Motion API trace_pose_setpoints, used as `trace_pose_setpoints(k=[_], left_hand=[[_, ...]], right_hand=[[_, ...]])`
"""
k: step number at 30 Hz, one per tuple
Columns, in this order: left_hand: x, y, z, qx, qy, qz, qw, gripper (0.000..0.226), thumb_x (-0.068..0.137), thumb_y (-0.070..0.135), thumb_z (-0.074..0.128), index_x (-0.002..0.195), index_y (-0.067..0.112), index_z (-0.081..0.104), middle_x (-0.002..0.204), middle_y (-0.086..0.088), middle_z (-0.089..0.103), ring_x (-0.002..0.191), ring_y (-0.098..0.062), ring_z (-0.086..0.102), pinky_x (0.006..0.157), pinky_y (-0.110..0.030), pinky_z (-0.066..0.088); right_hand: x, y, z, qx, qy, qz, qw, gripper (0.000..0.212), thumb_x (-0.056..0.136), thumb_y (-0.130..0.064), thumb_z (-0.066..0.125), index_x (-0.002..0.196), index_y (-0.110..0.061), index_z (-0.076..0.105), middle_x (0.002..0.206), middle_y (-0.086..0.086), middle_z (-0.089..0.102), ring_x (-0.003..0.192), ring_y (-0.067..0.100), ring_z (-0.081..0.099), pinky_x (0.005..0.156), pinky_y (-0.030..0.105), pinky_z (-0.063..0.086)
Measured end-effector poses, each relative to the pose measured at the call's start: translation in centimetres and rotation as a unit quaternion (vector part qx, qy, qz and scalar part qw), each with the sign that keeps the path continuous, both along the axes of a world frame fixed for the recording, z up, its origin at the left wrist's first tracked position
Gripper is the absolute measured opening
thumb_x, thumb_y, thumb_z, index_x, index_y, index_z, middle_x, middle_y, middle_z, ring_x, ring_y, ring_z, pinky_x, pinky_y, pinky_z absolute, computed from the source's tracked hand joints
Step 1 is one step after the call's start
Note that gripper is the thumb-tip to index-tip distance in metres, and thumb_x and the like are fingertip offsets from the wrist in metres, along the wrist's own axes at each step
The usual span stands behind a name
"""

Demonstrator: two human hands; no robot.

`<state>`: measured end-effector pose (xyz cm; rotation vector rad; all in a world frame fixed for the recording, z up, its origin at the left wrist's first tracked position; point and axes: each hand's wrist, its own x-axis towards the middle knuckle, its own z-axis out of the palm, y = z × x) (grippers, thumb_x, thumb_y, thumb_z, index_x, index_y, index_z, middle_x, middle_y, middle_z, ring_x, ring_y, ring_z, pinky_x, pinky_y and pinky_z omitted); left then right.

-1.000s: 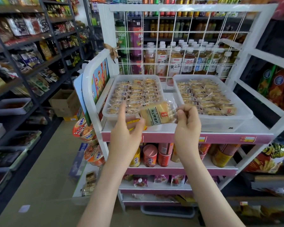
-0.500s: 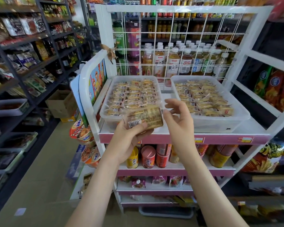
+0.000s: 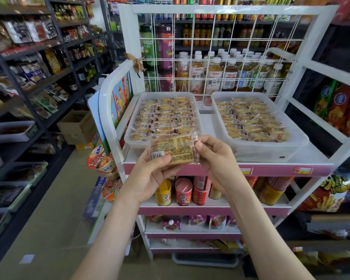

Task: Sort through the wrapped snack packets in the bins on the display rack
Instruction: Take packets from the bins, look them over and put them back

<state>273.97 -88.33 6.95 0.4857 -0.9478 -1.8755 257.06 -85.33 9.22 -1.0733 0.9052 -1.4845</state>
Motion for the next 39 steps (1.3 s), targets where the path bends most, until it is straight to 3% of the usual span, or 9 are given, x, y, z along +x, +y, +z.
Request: trace_pose_setpoints(k=[4, 11, 21, 25, 28, 32, 34, 36, 39], left_hand=[[0.4, 0.2, 0.4, 0.013, -0.008, 0.018, 1.000, 0.050, 0.071, 0.007, 0.072, 0.118, 0.008, 0.054, 0.107, -0.018, 0.071, 0.094, -0.033, 0.071, 0.071, -0.032, 0.060], [0.4, 0.5, 1.4, 0.006, -0.028, 0.037, 0.999, 0.036, 0.078, 0.003, 0.054, 0.114, 0.006, 0.055, 0.099, -0.016, 0.073, 0.087, -0.030, 0.073, 0.067, -0.028, 0.060], [-0.7, 0.5, 3.2, -0.069, -0.152, 0.132, 0.977, 0.043, 0.087, -0.003, 0.060, 0.119, 0.025, 0.053, 0.119, -0.009, 0.066, 0.100, -0.021, 0.070, 0.078, -0.031, 0.059], [-1.3, 1.1, 4.4, -0.278, -0.329, 0.041, 0.901, 0.074, 0.093, 0.002, 0.058, 0.145, 0.044, 0.027, 0.133, 0.024, 0.049, 0.119, 0.009, 0.051, 0.095, -0.019, 0.047], [-1.2, 0.2, 4.9, -0.334, -0.370, -0.044, 0.866, 0.089, 0.089, -0.003, 0.048, 0.150, 0.048, 0.009, 0.154, 0.023, 0.023, 0.135, 0.005, 0.036, 0.109, -0.022, 0.036], [-1.2, -1.5, 5.8, -0.400, -0.475, 0.036, 0.783, 0.075, 0.098, 0.007, 0.047, 0.150, 0.047, 0.010, 0.154, 0.015, 0.027, 0.081, 0.004, 0.060, 0.080, -0.013, 0.043], [-0.9, -3.1, 5.6, -0.445, -0.545, 0.094, 0.704, 0.057, 0.102, 0.021, 0.044, 0.151, 0.037, 0.021, 0.152, 0.009, 0.036, 0.108, -0.003, 0.060, 0.091, -0.014, 0.038], [-0.3, -5.3, 4.8, -0.467, -0.649, 0.077, 0.596, 0.044, 0.103, 0.036, 0.036, 0.146, 0.031, 0.037, 0.153, 0.003, 0.036, 0.143, -0.015, 0.029, 0.114, -0.031, 0.019], [0.4, -6.9, 3.8, -0.467, -0.730, -0.008, 0.498, 0.049, 0.101, 0.050, 0.023, 0.142, 0.033, 0.044, 0.152, 0.006, 0.039, 0.147, -0.013, 0.018, 0.120, -0.042, 0.007]], right_hand=[[-1.0, 0.3, 0.2, -0.009, 0.121, 0.052, 0.991, 0.024, 0.087, 0.009, 0.057, 0.101, -0.010, 0.057, 0.085, 0.001, 0.060, 0.074, 0.010, 0.059, 0.075, 0.022, 0.051], [-1.7, 1.1, 1.3, -0.027, 0.254, 0.085, 0.963, 0.052, 0.083, 0.017, 0.058, 0.119, -0.019, 0.049, 0.095, 0.005, 0.053, 0.084, 0.007, 0.058, 0.081, 0.021, 0.049], [-0.8, 1.3, 1.3, -0.074, 0.309, -0.109, 0.942, 0.035, 0.093, -0.008, 0.056, 0.125, -0.021, 0.050, 0.109, -0.006, 0.057, 0.093, 0.000, 0.056, 0.081, 0.016, 0.046], [1.2, 0.3, 1.4, -0.087, 0.378, -0.080, 0.918, 0.058, 0.086, -0.036, 0.068, 0.137, -0.027, 0.042, 0.128, -0.006, 0.049, 0.116, 0.005, 0.050, 0.095, 0.023, 0.044], [0.7, -1.5, 1.9, -0.102, 0.362, -0.148, 0.915, 0.049, 0.086, -0.021, 0.069, 0.130, -0.022, 0.048, 0.116, -0.004, 0.057, 0.105, 0.004, 0.054, 0.089, 0.023, 0.046], [-2.0, -3.9, 2.8, -0.069, 0.295, -0.185, 0.935, 0.015, 0.090, -0.017, 0.064, 0.100, -0.019, 0.052, 0.086, -0.002, 0.060, 0.080, 0.001, 0.059, 0.076, 0.029, 0.052], [-3.4, -5.0, 3.2, -0.051, 0.294, -0.180, 0.937, 0.017, 0.089, -0.018, 0.066, 0.095, -0.025, 0.051, 0.086, -0.005, 0.059, 0.078, 0.002, 0.059, 0.076, 0.035, 0.052], [-4.8, -5.9, 3.4, -0.054, 0.339, -0.137, 0.929, 0.018, 0.087, -0.018, 0.068, 0.093, -0.030, 0.056, 0.087, -0.007, 0.061, 0.084, 0.012, 0.061, 0.083, 0.046, 0.052], [-6.0, -6.8, 3.5, -0.045, 0.447, -0.060, 0.891, 0.022, 0.084, -0.021, 0.071, 0.102, -0.030, 0.063, 0.096, -0.008, 0.064, 0.093, 0.020, 0.062, 0.093, 0.052, 0.048]])
